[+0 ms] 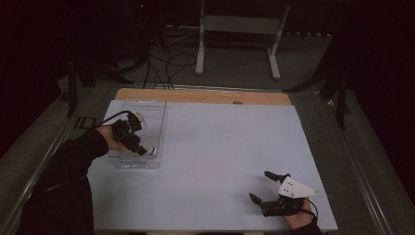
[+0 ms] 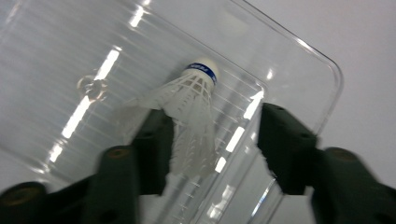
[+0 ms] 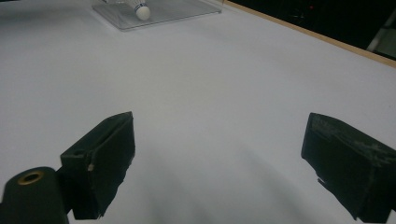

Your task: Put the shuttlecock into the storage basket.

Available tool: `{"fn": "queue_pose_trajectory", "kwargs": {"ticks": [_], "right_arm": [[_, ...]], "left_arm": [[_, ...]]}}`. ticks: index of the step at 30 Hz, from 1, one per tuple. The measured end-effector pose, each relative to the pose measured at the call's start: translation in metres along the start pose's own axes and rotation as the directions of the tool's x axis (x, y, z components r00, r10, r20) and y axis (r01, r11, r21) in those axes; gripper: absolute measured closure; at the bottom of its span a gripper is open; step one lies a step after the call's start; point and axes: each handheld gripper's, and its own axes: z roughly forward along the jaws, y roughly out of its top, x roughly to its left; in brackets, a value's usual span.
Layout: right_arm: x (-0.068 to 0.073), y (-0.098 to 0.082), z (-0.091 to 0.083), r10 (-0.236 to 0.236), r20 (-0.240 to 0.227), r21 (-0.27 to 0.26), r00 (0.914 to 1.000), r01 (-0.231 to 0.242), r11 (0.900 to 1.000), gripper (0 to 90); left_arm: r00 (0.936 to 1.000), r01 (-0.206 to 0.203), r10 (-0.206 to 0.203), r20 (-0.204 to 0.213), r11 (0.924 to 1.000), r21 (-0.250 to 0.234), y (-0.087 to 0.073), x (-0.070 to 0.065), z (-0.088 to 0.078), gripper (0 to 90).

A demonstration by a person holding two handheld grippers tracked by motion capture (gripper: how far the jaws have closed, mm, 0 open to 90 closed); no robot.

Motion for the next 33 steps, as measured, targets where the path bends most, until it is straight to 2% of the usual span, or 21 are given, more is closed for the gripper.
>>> {"fn": "queue_pose_trajectory", "kwargs": {"ticks": [4, 7, 8, 10, 12, 19, 26, 27, 28, 31, 33], "right_arm": [[0.0, 0.0, 0.0, -0.002, 0.0, 0.0, 1.0, 0.002, 1.0, 9.7], [0.0, 0.0, 0.0, -0.002, -0.001, 0.0, 1.0, 0.002, 1.0, 9.7], [0.0, 0.0, 0.0, 0.0, -0.001, 0.001, 1.0, 0.0, 1.0, 9.7], [0.0, 0.0, 0.0, -0.003, 0.0, 0.0, 1.0, 0.003, 1.0, 9.7], [0.0, 0.0, 0.0, -0.003, 0.0, 0.0, 1.0, 0.003, 1.0, 9.7], [0.001, 0.001, 0.0, 0.001, -0.002, 0.003, 1.0, -0.001, 1.0, 9.7], [0.001, 0.0, 0.001, -0.001, -0.004, 0.006, 1.0, 0.001, 1.0, 9.7], [0.001, 0.0, 0.001, -0.001, -0.004, 0.006, 1.0, 0.001, 1.0, 9.7], [0.001, 0.0, 0.001, 0.0, -0.005, 0.007, 1.0, 0.001, 1.0, 9.7], [0.001, 0.001, 0.001, 0.0, -0.004, 0.006, 1.0, 0.0, 1.0, 9.7], [0.001, 0.0, 0.001, 0.0, -0.004, 0.007, 1.0, 0.0, 1.0, 9.7]], "left_arm": [[0.9986, 0.04, -0.04, -0.033, 0.9992, -0.001, 0.001, 0.001, -0.001, 26.4], [0.9946, 0.078, -0.077, -0.07, 0.997, 0.005, 0.002, 0.0, -0.002, 15.0], [0.9936, 0.092, -0.092, -0.066, 0.9957, 0.003, 0.003, 0.001, -0.002, 13.6], [0.9938, 0.092, -0.091, -0.063, 0.9958, -0.002, 0.003, 0.0, -0.004, 4.9], [0.9942, 0.089, -0.089, -0.06, 0.996, -0.011, 0.003, -0.001, -0.006, 0.2], [0.9962, 0.075, -0.077, -0.042, 0.9966, -0.032, 0.005, -0.005, -0.011, 0.0], [0.9953, 0.072, -0.076, -0.06, 0.9956, -0.059, 0.008, -0.008, -0.015, 0.0], [0.9946, 0.073, -0.079, -0.068, 0.9942, -0.079, 0.01, -0.009, -0.017, 0.0], [0.9946, 0.082, -0.088, -0.057, 0.9925, -0.09, 0.01, -0.009, -0.018, 0.0], [0.9944, 0.082, -0.088, -0.057, 0.9906, -0.11, 0.012, -0.011, -0.02, 0.0], [0.9932, 0.08, -0.09, -0.074, 0.9886, -0.128, 0.014, -0.013, -0.021, 0.0]]}}
